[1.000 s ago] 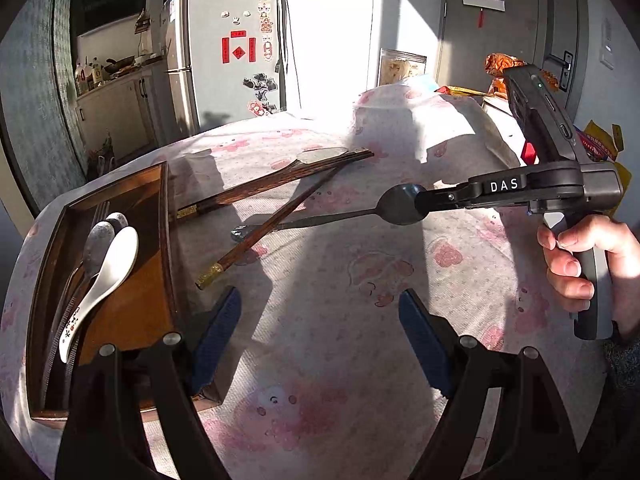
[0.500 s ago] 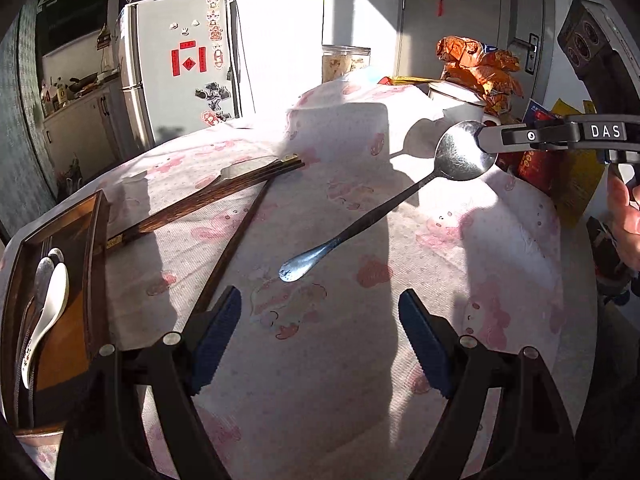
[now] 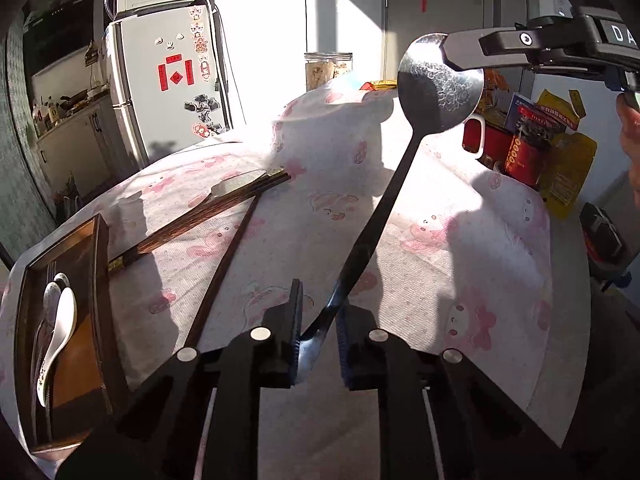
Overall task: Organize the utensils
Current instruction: 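Carry the silver spoon into the wooden tray and open the right tool, then lift the open right tool out of the tray toward the chopsticks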
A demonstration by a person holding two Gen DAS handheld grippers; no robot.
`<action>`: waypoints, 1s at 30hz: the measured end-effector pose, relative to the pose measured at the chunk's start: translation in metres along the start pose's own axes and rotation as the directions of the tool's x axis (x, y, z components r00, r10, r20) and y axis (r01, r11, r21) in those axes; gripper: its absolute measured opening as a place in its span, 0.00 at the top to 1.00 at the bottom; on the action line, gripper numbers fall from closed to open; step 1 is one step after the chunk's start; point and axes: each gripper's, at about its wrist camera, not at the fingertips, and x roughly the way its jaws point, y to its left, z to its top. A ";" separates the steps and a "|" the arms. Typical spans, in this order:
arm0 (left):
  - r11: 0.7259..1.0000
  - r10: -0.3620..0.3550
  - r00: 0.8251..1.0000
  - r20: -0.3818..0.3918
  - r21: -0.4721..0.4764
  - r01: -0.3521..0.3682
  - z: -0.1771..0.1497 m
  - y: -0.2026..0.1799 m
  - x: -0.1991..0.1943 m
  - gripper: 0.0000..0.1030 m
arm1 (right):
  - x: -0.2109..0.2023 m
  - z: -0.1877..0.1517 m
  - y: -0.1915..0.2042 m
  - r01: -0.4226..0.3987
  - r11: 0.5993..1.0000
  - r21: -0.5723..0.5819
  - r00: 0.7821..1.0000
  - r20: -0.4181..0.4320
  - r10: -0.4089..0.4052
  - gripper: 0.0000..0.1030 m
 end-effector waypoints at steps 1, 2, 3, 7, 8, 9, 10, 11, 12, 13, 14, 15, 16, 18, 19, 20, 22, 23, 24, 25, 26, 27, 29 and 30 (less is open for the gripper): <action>1.000 0.019 1.000 0.006 -0.009 -0.019 0.000 0.007 -0.006 0.83 | 0.005 0.007 0.005 -0.014 1.000 -0.006 1.000 0.000 0.014 0.98; 0.999 0.043 0.999 0.012 -0.014 -0.043 0.000 0.015 -0.012 0.83 | 0.010 0.013 0.011 -0.028 0.999 -0.018 1.000 0.001 0.028 0.98; 0.998 0.066 0.998 0.018 -0.020 -0.066 0.000 0.024 -0.019 0.83 | 0.016 0.021 0.018 -0.041 0.999 -0.030 0.999 0.003 0.041 0.98; 0.988 0.144 0.989 0.025 -0.066 -0.142 0.000 0.066 -0.043 0.84 | 0.045 0.052 0.050 -0.096 0.992 -0.076 0.995 0.001 0.097 0.98; 0.984 0.164 0.986 0.024 -0.081 -0.162 -0.001 0.079 -0.049 0.83 | 0.054 0.059 0.058 -0.109 0.990 -0.086 0.994 -0.003 0.109 0.98; 0.980 0.179 0.984 0.021 -0.095 -0.176 -0.002 0.090 -0.053 0.83 | 0.063 0.066 0.066 -0.123 0.988 -0.093 0.992 -0.008 0.122 0.98; 0.975 0.195 0.981 0.017 -0.111 -0.192 -0.004 0.101 -0.057 0.83 | 0.074 0.073 0.073 -0.138 0.986 -0.098 0.990 -0.014 0.137 0.98; 0.970 0.209 0.978 0.009 -0.126 -0.206 -0.006 0.114 -0.059 0.83 | 0.084 0.079 0.079 -0.151 0.983 -0.103 0.988 -0.023 0.150 0.98; 0.966 0.223 0.975 0.002 -0.137 -0.220 -0.008 0.124 -0.061 0.83 | 0.096 0.084 0.086 -0.162 0.981 -0.105 0.987 -0.033 0.159 0.98; 0.961 0.238 0.971 -0.005 -0.147 -0.236 -0.010 0.134 -0.062 0.83 | 0.107 0.090 0.092 -0.170 0.980 -0.108 0.985 -0.043 0.166 0.98; 0.956 0.250 0.968 -0.015 -0.158 -0.249 -0.013 0.144 -0.062 0.83 | 0.118 0.094 0.097 -0.179 0.978 -0.111 0.983 -0.055 0.173 0.98; 0.951 0.257 0.966 -0.025 -0.172 -0.257 -0.016 0.154 -0.062 0.83 | 0.130 0.097 0.102 -0.185 0.976 -0.115 0.982 -0.067 0.178 0.98; 0.946 0.261 0.965 -0.032 -0.191 -0.262 -0.020 0.164 -0.061 0.83 | 0.142 0.101 0.106 -0.191 0.975 -0.118 0.980 -0.079 0.183 0.98; 0.935 0.269 0.962 -0.050 -0.228 -0.273 -0.029 0.181 -0.057 0.83 | 0.166 0.107 0.114 -0.200 0.973 -0.118 0.977 -0.103 0.188 0.98; 0.928 0.273 0.960 -0.057 -0.246 -0.279 -0.032 0.188 -0.054 0.83 | 0.178 0.109 0.117 -0.201 0.973 -0.117 0.975 -0.116 0.187 0.98; 0.924 0.274 0.960 -0.063 -0.261 -0.281 -0.035 0.194 -0.051 0.83 | 0.188 0.110 0.119 -0.201 0.972 -0.118 0.974 -0.128 0.186 0.98; 0.917 0.271 0.960 -0.075 -0.285 -0.281 -0.041 0.205 -0.045 0.84 | 0.207 0.112 0.120 -0.201 0.973 -0.115 0.972 -0.149 0.184 0.98; 0.915 0.269 0.960 -0.081 -0.291 -0.281 -0.043 0.209 -0.042 0.84 | 0.216 0.114 0.121 -0.202 0.973 -0.111 0.970 -0.160 0.183 0.98; 0.913 0.269 0.959 -0.087 -0.294 -0.283 -0.044 0.212 -0.039 0.84 | 0.224 0.114 0.120 -0.204 0.973 -0.107 0.968 -0.173 0.184 0.98; 0.912 0.269 0.959 -0.093 -0.296 -0.285 -0.045 0.214 -0.037 0.84 | 0.232 0.113 0.119 -0.205 0.974 -0.102 0.966 -0.183 0.184 0.99; 0.911 0.269 0.958 -0.100 -0.297 -0.287 -0.046 0.217 -0.034 0.84 | 0.240 0.113 0.118 -0.205 0.974 -0.095 0.963 -0.195 0.184 0.98; 0.910 0.270 0.957 -0.108 -0.297 -0.290 -0.048 0.219 -0.032 0.84 | 0.247 0.111 0.115 -0.207 0.974 -0.086 0.961 -0.207 0.186 0.98; 0.908 0.266 0.956 -0.122 -0.300 -0.291 -0.051 0.222 -0.028 0.84 | 0.262 0.108 0.113 -0.215 0.974 -0.067 0.955 -0.225 0.195 0.98; 0.909 0.261 0.957 -0.127 -0.301 -0.288 -0.052 0.223 -0.026 0.84 | 0.268 0.107 0.112 -0.217 0.974 -0.061 0.952 -0.236 0.197 0.98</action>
